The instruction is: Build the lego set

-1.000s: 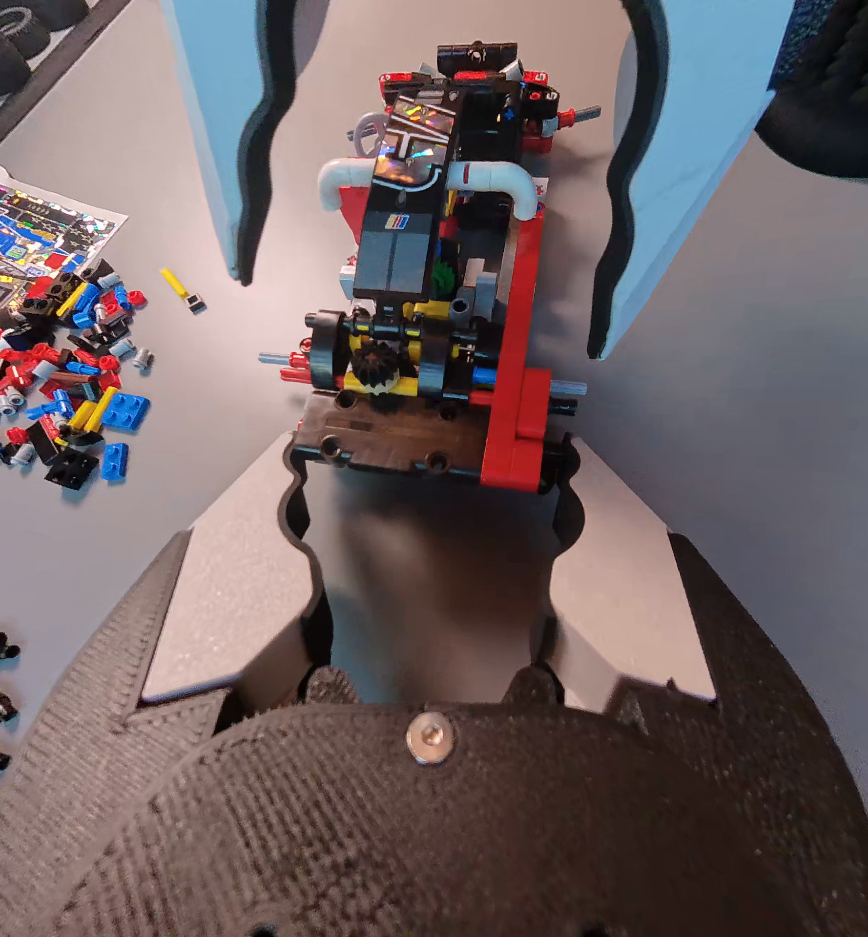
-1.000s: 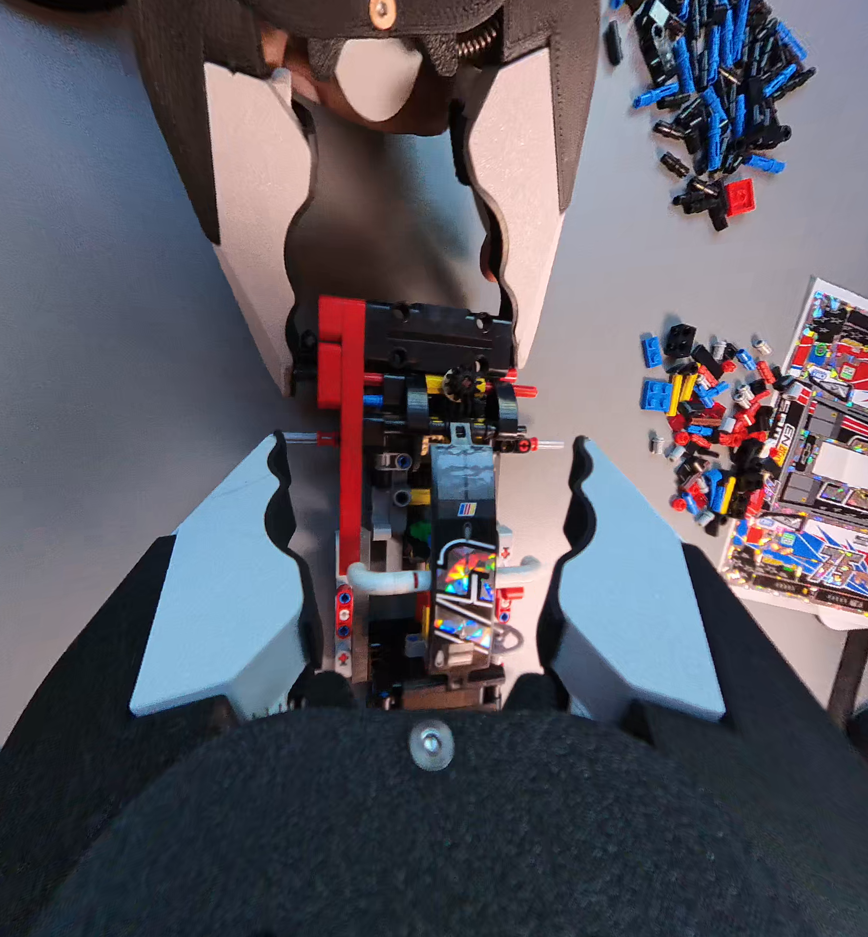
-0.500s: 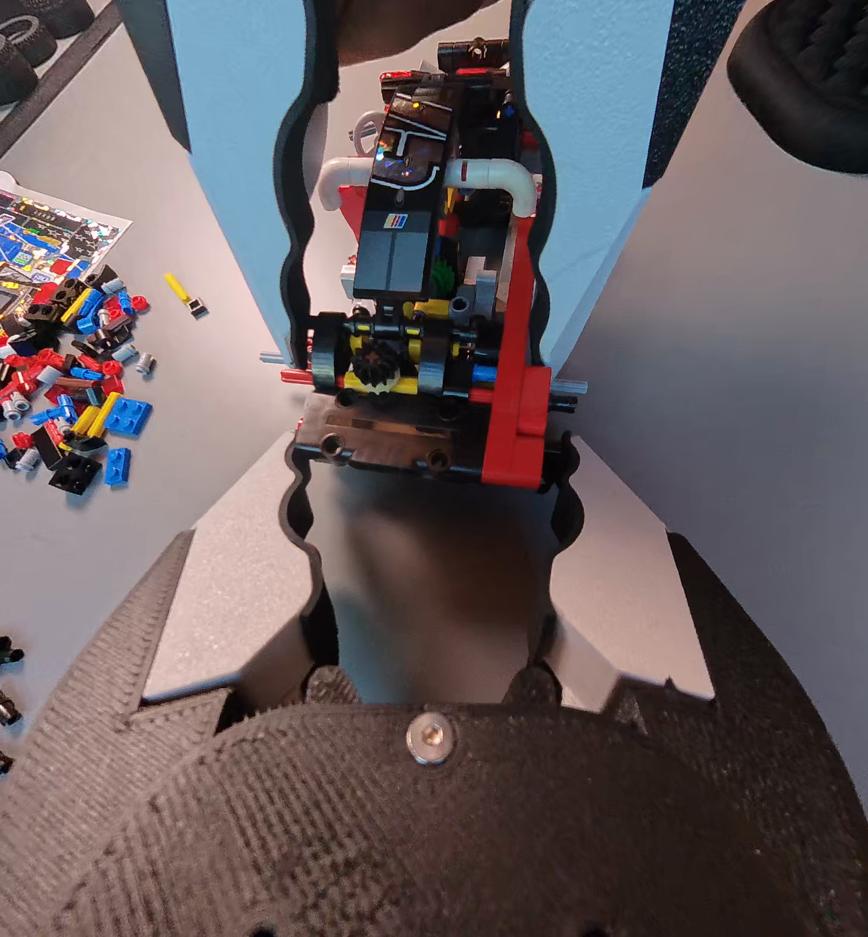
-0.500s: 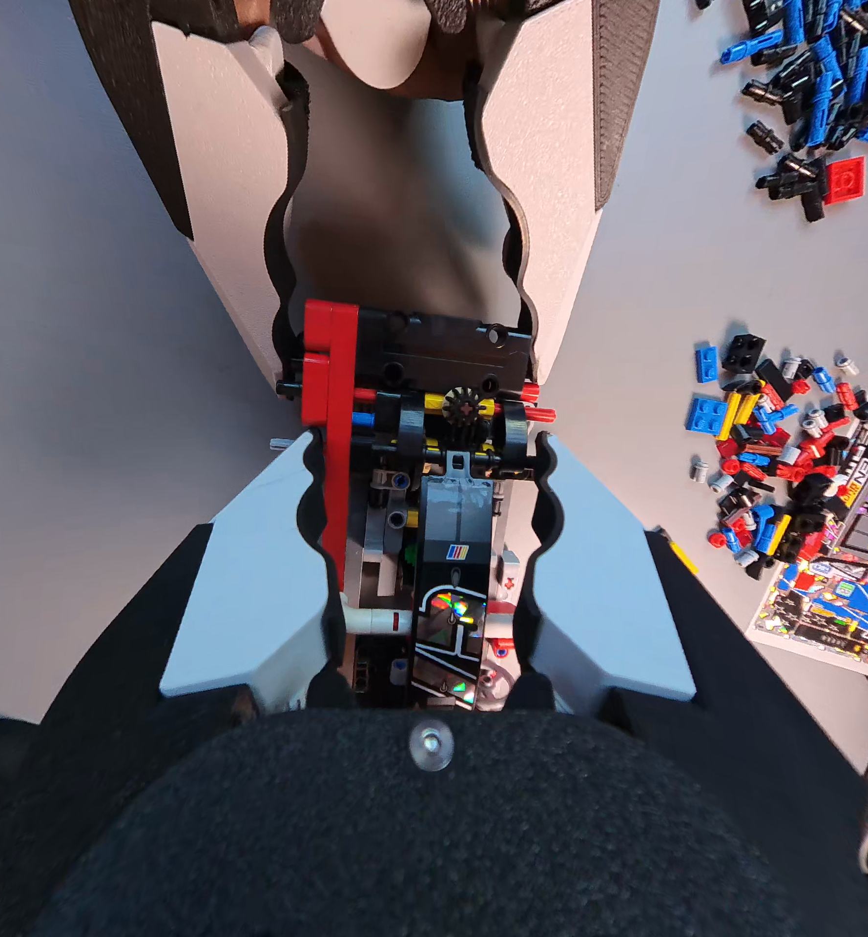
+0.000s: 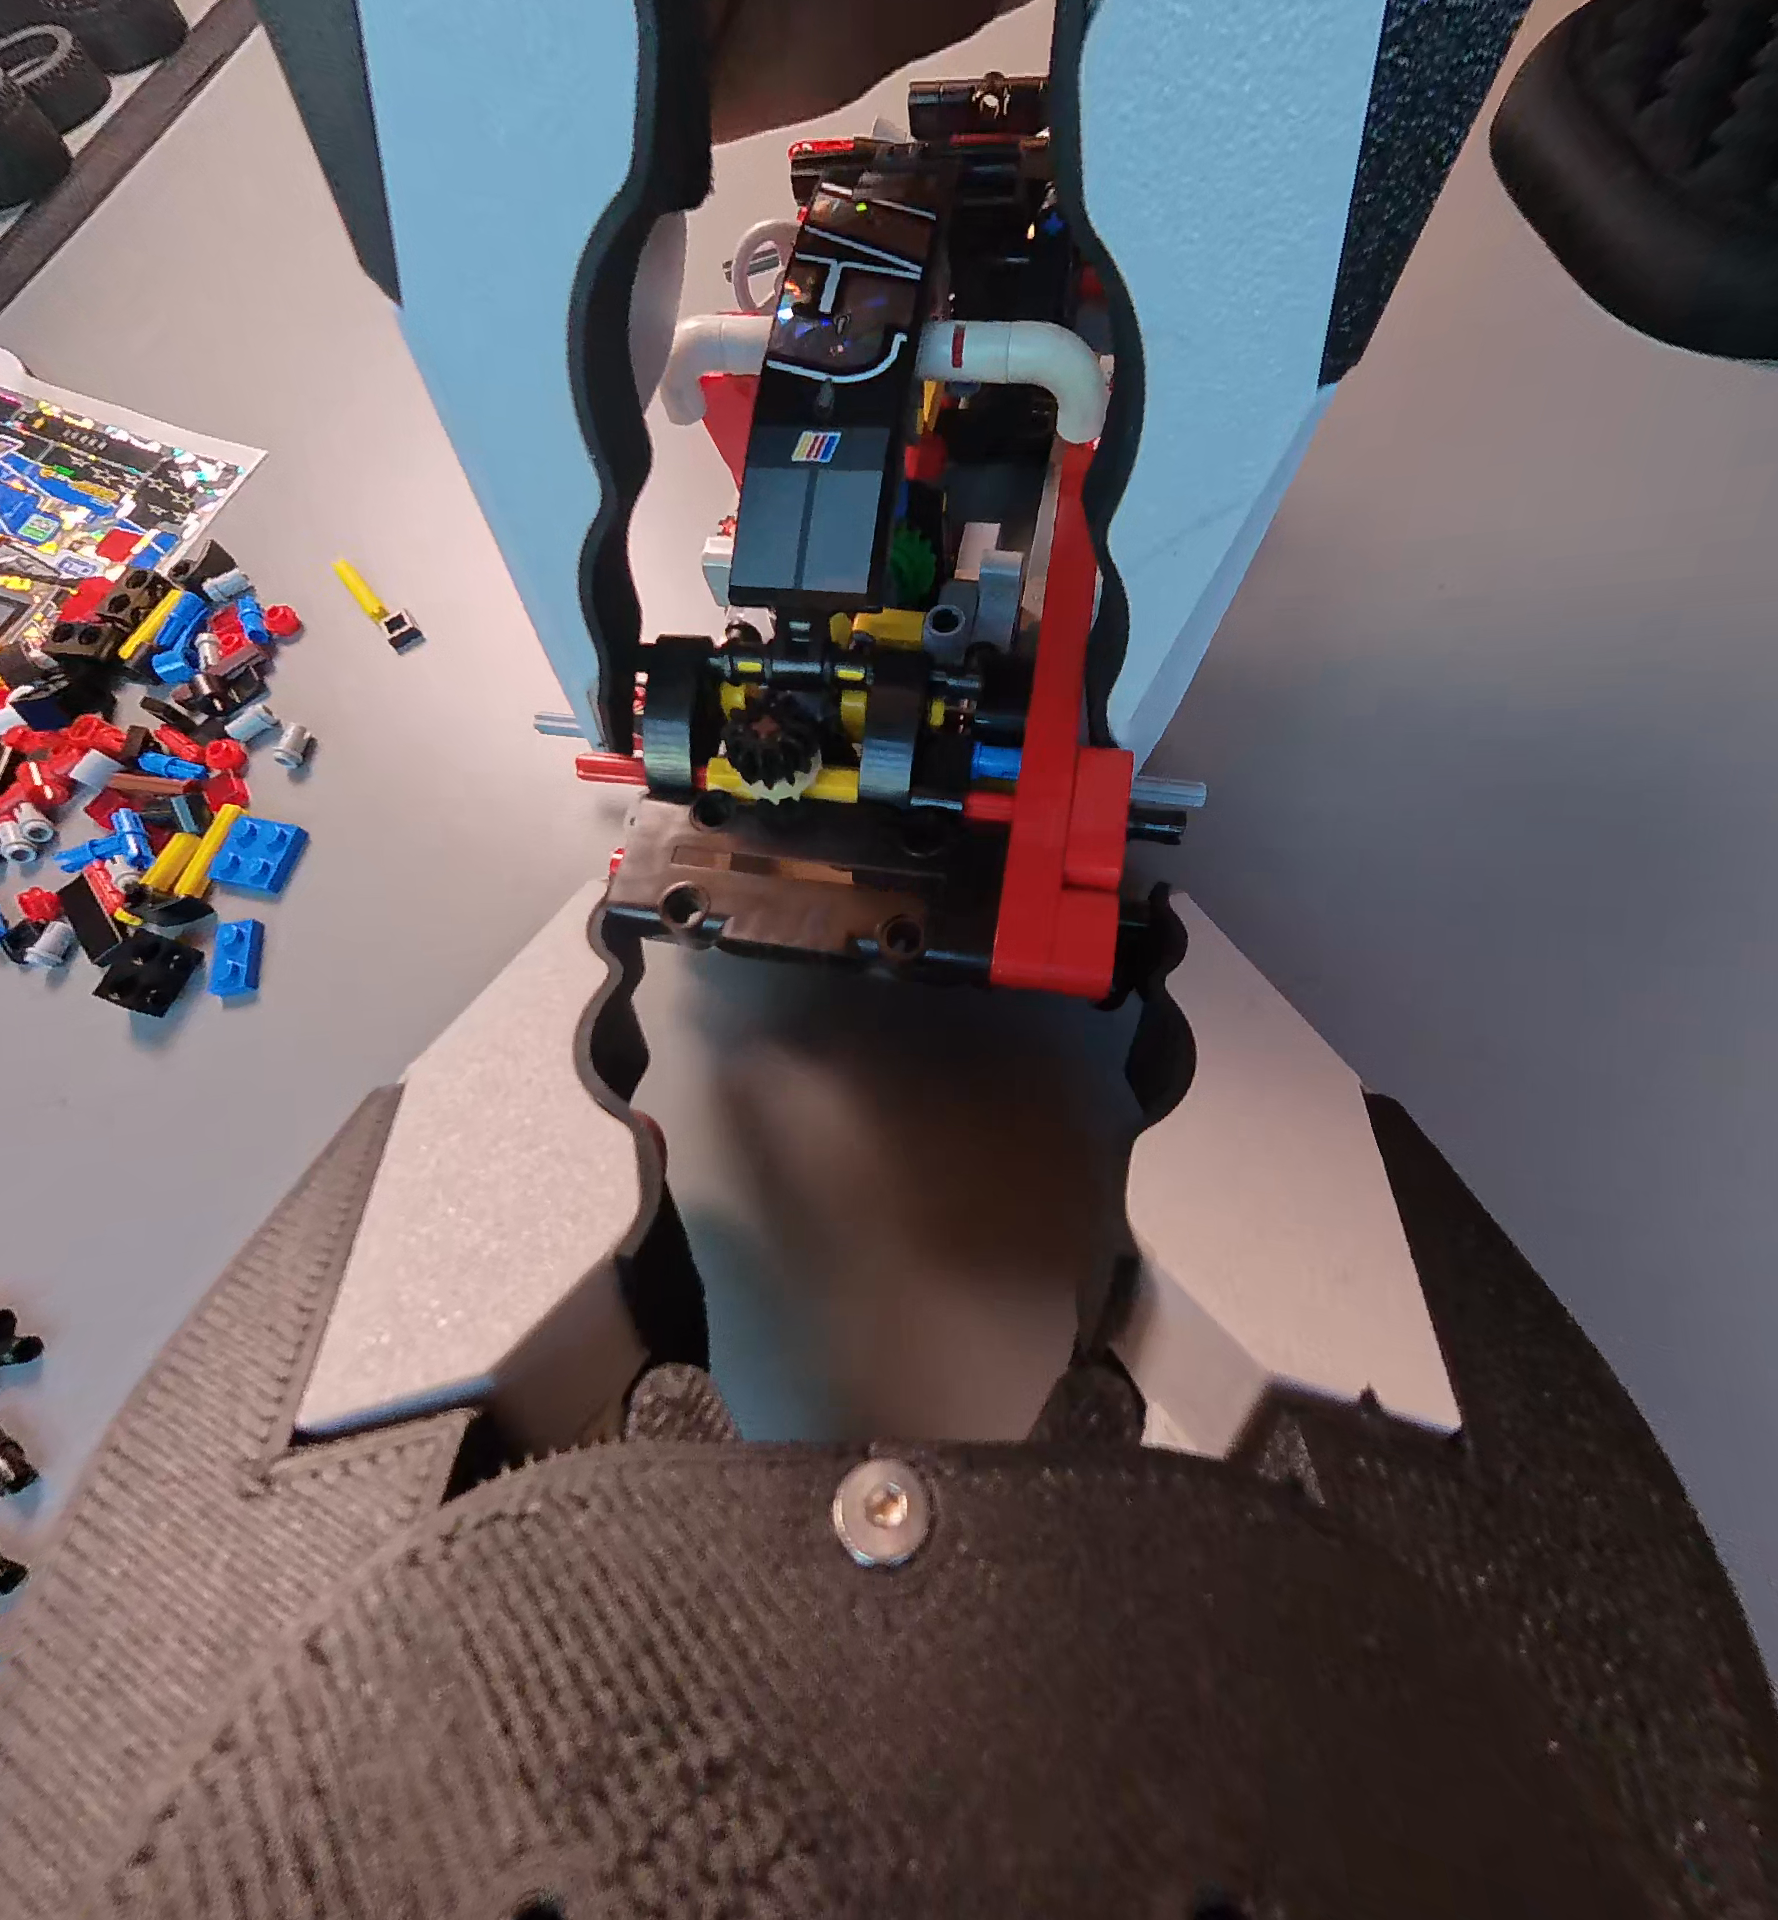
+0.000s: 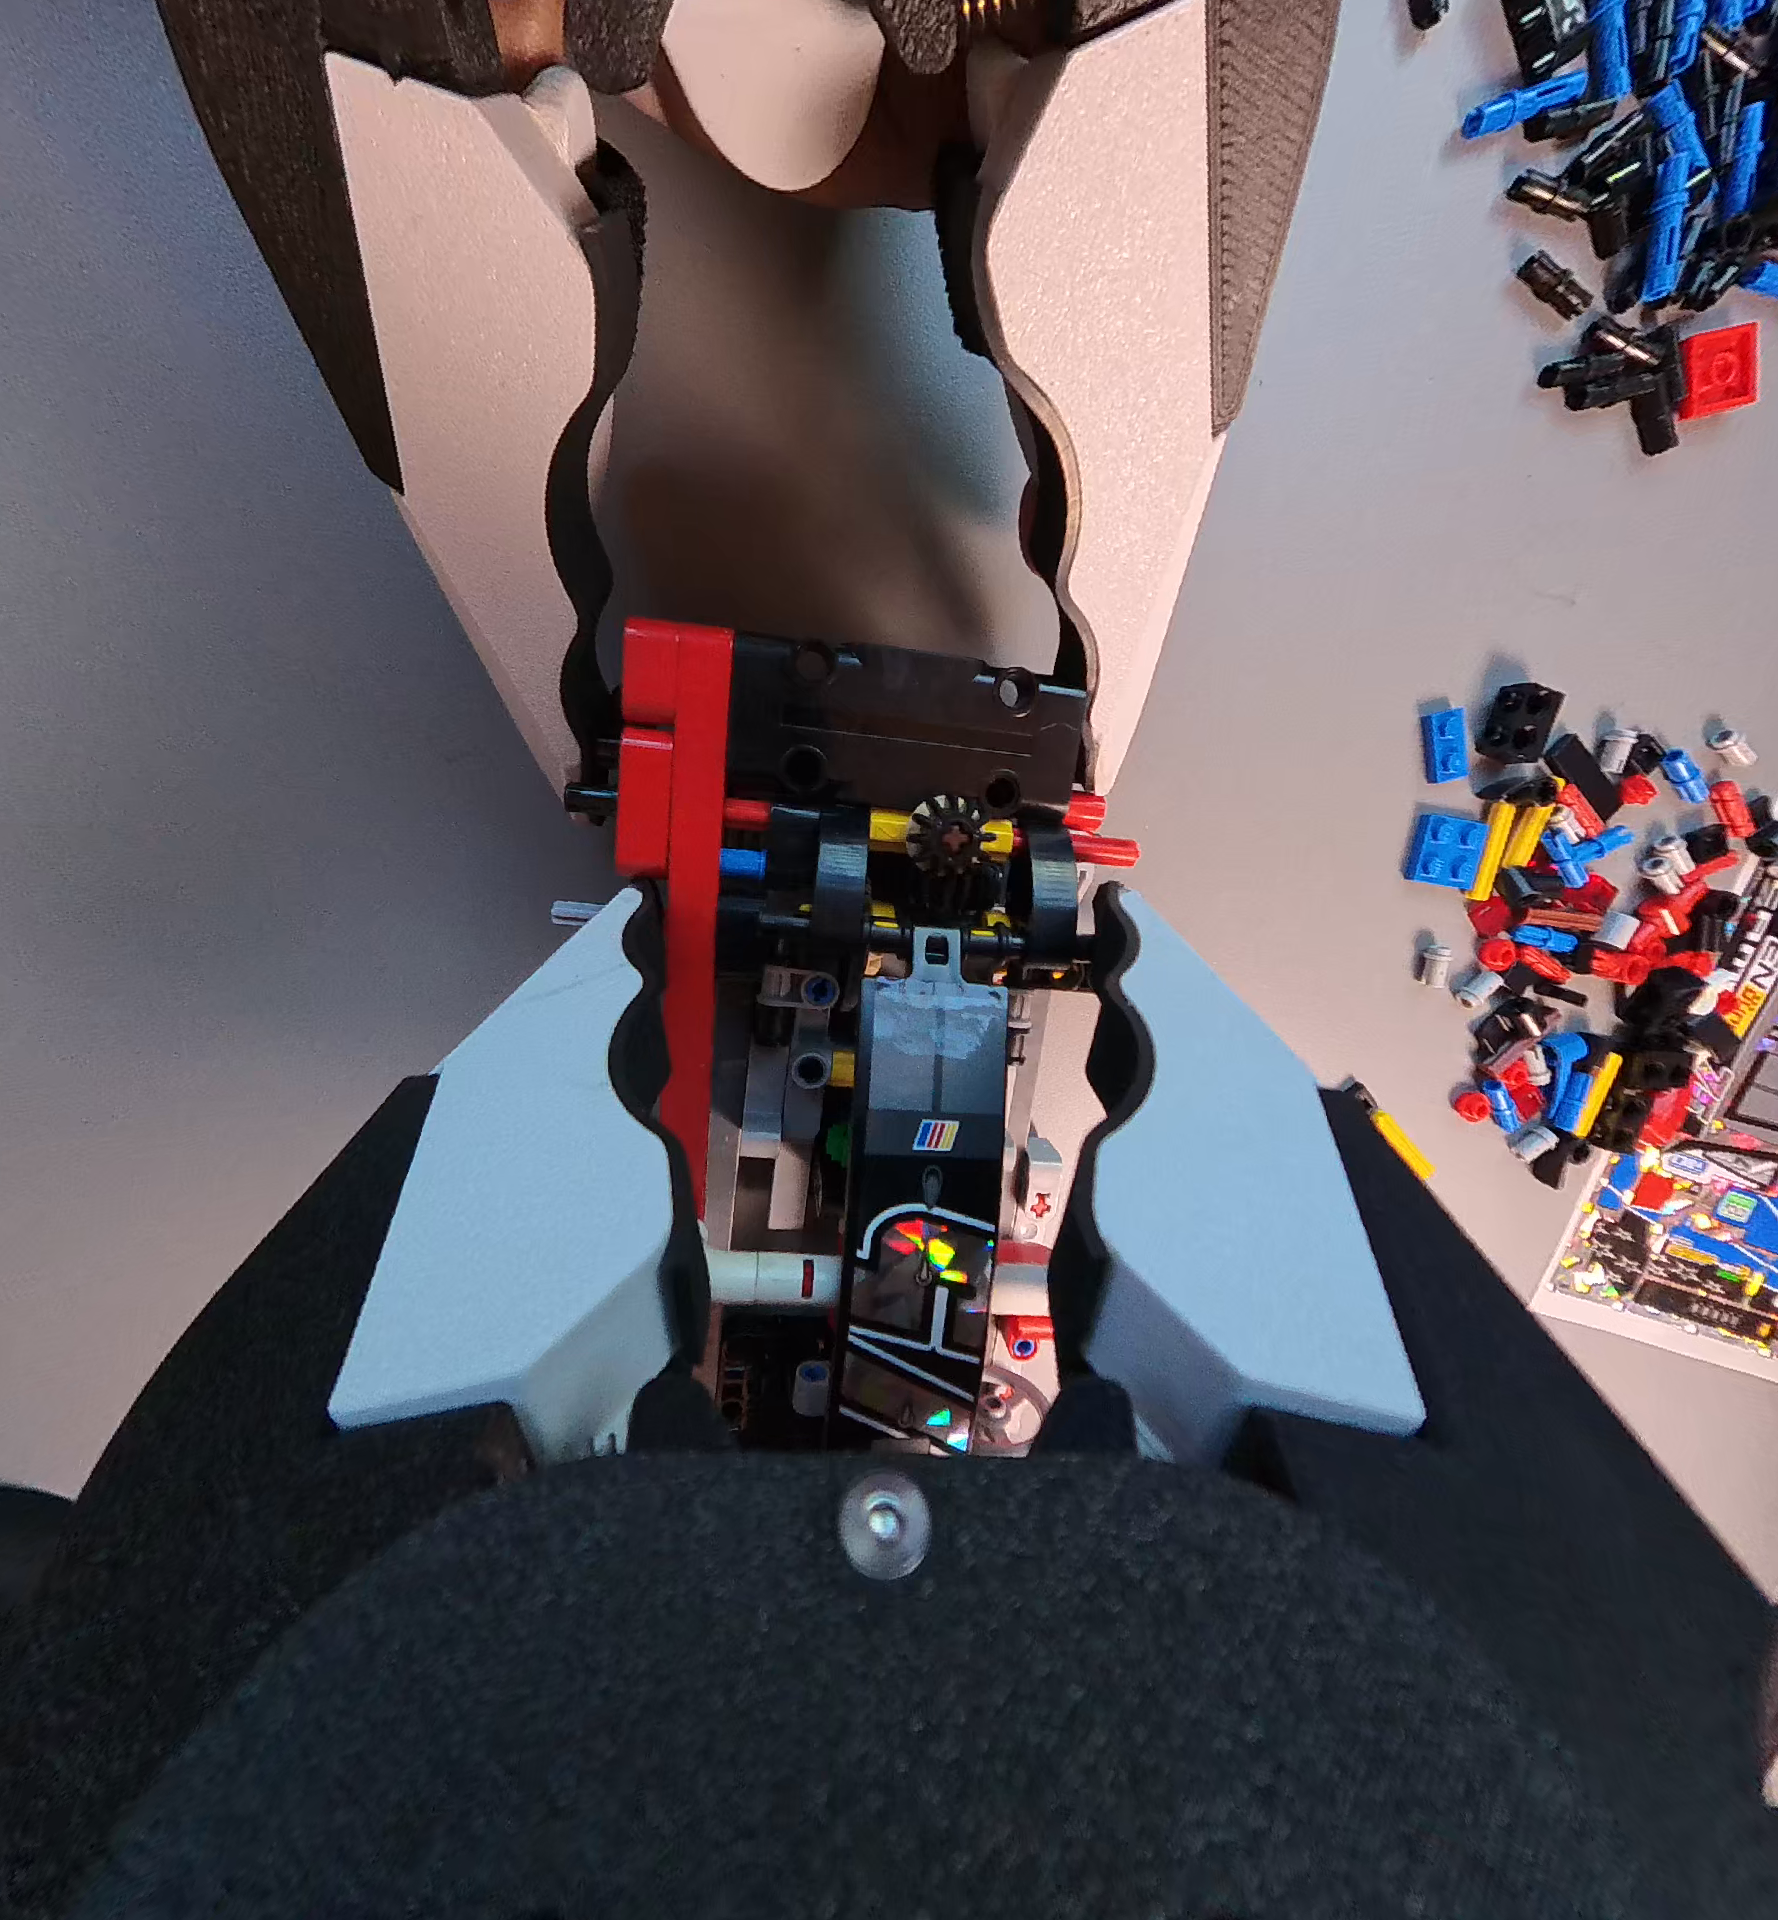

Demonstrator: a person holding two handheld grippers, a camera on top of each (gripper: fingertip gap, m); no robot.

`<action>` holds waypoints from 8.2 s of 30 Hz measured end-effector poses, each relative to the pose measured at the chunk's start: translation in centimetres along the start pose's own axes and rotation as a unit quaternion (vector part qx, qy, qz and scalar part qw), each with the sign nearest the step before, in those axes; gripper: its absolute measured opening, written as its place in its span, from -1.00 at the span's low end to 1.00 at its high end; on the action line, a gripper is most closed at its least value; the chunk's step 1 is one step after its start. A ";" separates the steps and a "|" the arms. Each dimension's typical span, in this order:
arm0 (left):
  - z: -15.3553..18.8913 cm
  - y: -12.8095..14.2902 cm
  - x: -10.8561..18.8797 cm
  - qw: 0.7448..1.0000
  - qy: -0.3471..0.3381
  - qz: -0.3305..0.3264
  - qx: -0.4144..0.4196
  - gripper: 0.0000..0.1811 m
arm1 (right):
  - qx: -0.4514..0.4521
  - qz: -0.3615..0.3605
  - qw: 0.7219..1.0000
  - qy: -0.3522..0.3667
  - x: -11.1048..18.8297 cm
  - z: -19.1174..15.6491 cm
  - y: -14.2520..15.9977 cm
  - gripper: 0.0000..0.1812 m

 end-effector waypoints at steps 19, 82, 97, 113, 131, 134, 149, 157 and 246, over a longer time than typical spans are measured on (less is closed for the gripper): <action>0.2 -0.2 -0.1 1.000 -0.012 -0.004 0.009 0.07 | -0.020 -0.050 0.998 -0.015 0.0 -0.3 -1.3 -0.10; 0.5 -0.6 -0.4 0.999 -0.024 -0.006 0.029 0.07 | -0.022 -0.027 0.998 -0.047 0.7 0.1 -0.8 -0.17; 0.8 -0.6 -0.2 0.999 -0.039 -0.007 0.017 0.08 | -0.019 0.004 1.000 -0.016 1.8 -0.3 -0.7 -0.07; -0.8 0.1 1.2 0.991 0.037 0.083 0.103 -0.02 | -0.010 0.076 0.996 -0.040 2.1 -0.1 0.2 -0.07; -0.6 -0.2 1.3 0.991 0.024 0.089 0.097 -0.11 | -0.035 0.038 0.999 0.003 1.5 0.0 0.7 -0.01; -0.6 -0.3 1.2 0.991 0.021 0.089 0.097 -0.11 | -0.067 0.032 0.997 -0.017 1.3 0.2 1.1 -0.05; 0.2 -1.3 0.6 0.993 -0.027 0.060 0.093 0.02 | -0.048 0.017 0.998 -0.032 1.0 0.4 1.1 -0.09; 0.0 -1.3 0.6 0.993 -0.031 0.054 0.096 0.01 | -0.032 0.026 0.999 -0.031 1.1 0.4 1.2 -0.19; -0.5 0.1 1.9 0.993 -0.007 0.074 0.091 -0.15 | -0.011 0.009 0.999 -0.042 1.1 1.1 -0.4 -0.13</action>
Point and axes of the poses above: each gripper's, where its closed fingertips meet, x back along the fingers, y out of its underside, z = x × y across the jaws, the point moved 10 cm from there along x, back along the fingers, and after that the axes turned 14 degrees about -x, right-handed, at the moved point
